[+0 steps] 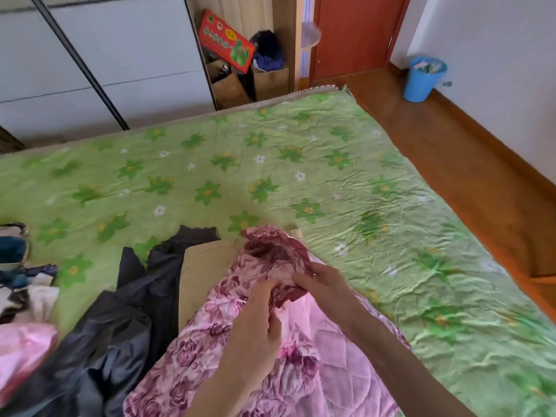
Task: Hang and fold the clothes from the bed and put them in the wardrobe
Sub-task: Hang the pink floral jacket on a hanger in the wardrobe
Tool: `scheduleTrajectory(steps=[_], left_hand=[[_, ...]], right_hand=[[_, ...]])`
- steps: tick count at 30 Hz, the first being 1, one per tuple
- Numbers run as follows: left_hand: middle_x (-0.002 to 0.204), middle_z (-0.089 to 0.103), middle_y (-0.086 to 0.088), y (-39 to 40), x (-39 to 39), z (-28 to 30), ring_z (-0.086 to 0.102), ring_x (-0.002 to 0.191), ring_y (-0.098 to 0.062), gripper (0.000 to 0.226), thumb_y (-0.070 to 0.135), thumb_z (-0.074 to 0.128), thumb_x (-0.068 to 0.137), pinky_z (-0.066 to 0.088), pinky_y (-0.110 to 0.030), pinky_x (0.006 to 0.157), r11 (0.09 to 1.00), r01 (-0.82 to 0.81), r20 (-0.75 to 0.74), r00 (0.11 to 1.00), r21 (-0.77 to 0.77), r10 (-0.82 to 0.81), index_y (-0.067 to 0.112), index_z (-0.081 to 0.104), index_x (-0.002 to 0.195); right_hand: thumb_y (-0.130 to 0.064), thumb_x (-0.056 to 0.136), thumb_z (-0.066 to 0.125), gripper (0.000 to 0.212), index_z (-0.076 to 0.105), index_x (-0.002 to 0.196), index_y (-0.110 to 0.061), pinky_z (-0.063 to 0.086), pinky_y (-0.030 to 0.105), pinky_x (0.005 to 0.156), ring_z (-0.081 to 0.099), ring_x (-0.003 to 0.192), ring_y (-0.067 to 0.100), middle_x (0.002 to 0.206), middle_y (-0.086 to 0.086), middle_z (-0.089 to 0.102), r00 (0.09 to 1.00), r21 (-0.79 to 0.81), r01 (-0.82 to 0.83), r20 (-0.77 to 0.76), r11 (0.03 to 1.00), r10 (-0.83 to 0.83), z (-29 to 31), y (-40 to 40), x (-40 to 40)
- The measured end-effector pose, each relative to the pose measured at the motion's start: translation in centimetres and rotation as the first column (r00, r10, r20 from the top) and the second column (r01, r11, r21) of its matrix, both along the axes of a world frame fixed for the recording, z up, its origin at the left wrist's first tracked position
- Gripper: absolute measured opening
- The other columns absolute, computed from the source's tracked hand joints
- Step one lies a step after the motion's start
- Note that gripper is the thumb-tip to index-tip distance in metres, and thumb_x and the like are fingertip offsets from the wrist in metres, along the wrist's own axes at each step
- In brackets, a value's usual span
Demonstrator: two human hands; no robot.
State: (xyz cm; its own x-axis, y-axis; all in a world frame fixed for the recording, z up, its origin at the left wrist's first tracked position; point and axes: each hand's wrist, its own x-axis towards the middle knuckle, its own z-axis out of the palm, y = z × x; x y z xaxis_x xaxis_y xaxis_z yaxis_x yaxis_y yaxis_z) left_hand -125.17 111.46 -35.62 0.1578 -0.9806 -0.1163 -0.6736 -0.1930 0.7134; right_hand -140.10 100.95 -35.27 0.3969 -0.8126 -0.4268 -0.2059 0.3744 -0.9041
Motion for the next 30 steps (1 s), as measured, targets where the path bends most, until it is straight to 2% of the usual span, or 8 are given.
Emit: scheduleTrajectory(steps=[8,10,15,17,20,23,26,30], left_hand=[[0.071,0.065,0.01,6.6,3.6,9.2,0.052,0.059,-0.016,0.034,-0.002,0.049,0.1,0.045,-0.041,0.06,0.969,-0.245,-0.196,0.949,0.028,0.245,0.027,0.065,0.093],[0.057,0.054,0.016,9.1,4.5,11.7,0.039,0.052,-0.014,0.04,-0.002,0.049,0.1,0.032,-0.034,0.055,0.953,-0.3,-0.234,0.925,0.035,0.299,0.033,0.063,0.083],[0.057,0.039,0.011,15.2,6.5,16.7,0.03,0.053,-0.013,0.019,-0.001,0.048,0.088,0.027,-0.034,0.054,0.927,-0.374,-0.206,0.909,-0.017,0.363,0.008,0.061,0.077],[0.058,0.039,0.008,16.8,6.9,18.9,0.032,0.054,-0.012,0.013,0.009,0.048,0.081,0.028,-0.035,0.055,0.93,-0.362,-0.149,0.925,-0.068,0.349,0.007,0.059,0.075],[0.056,0.04,0.01,18.5,8.0,22.4,0.035,0.055,-0.01,0.01,0.017,0.045,0.075,0.028,-0.031,0.055,0.926,-0.36,-0.096,0.932,-0.115,0.35,0.019,0.049,0.066],[0.058,0.046,0.003,19.8,9.0,25.3,0.04,0.058,-0.015,0.012,0.019,0.046,0.073,0.031,-0.032,0.057,0.884,-0.461,-0.165,0.88,-0.075,0.445,0.014,0.05,0.063],[0.067,0.057,-0.021,20.3,9.5,27.3,0.049,0.062,-0.022,0.034,0.019,0.048,0.072,0.037,-0.036,0.064,0.843,-0.537,-0.343,0.795,-0.015,0.5,-0.011,0.063,0.078],[0.077,0.067,-0.035,21.3,10.0,29.3,0.059,0.069,-0.028,0.03,0.018,0.051,0.071,0.048,-0.037,0.068,0.818,-0.574,-0.427,0.746,-0.022,0.512,0.0,0.074,0.073]], right_hand=[[-0.036,0.112,0.041,0.037,0.071,0.101,-0.016,0.053,0.03,0.089,0.07,0.09,0.011,0.093,-0.003,0.076,0.964,-0.185,-0.253,-0.132,0.95,0.231,7.2,6.9,1.9],[-0.025,0.11,0.039,0.024,0.059,0.11,-0.013,0.05,0.038,0.088,0.063,0.094,0.021,0.1,0.001,0.067,0.931,-0.253,-0.329,-0.245,0.91,0.269,8.1,8.1,2.6],[-0.007,0.083,0.06,0.084,0.032,0.158,-0.034,0.023,0.041,0.124,0.031,0.151,0.018,0.163,-0.003,0.037,0.762,-0.643,-0.638,-0.445,0.424,0.471,11.4,10.1,5.8],[-0.009,0.086,0.065,0.074,0.043,0.151,-0.037,0.035,0.04,0.12,0.044,0.143,0.017,0.152,-0.004,0.052,0.667,-0.659,-0.698,-0.455,0.28,0.591,13.5,11.1,7.6],[-0.031,0.098,0.064,0.032,0.063,0.129,-0.028,0.051,0.031,0.083,0.059,0.092,-0.004,0.113,-0.009,0.068,0.543,-0.571,-0.799,-0.555,0.186,0.63,15.7,11.9,9.1],[-0.073,0.095,0.045,0.057,0.063,0.126,-0.029,0.057,0.036,0.085,0.062,0.096,0.007,0.113,-0.009,0.067,0.585,-0.597,-0.78,-0.586,0.19,0.561,16.4,11.7,9.2],[-0.077,0.096,0.037,0.062,0.066,0.116,-0.027,0.059,0.044,0.085,0.065,0.097,0.017,0.11,-0.005,0.068,0.556,-0.561,-0.805,-0.598,0.194,0.578,16.4,12.3,9.1],[-0.085,0.095,0.027,0.079,0.066,0.109,-0.018,0.06,0.047,0.082,0.068,0.091,0.022,0.1,0.002,0.069,0.545,-0.526,-0.82,-0.598,0.226,0.588,16.0,14.1,8.9]])
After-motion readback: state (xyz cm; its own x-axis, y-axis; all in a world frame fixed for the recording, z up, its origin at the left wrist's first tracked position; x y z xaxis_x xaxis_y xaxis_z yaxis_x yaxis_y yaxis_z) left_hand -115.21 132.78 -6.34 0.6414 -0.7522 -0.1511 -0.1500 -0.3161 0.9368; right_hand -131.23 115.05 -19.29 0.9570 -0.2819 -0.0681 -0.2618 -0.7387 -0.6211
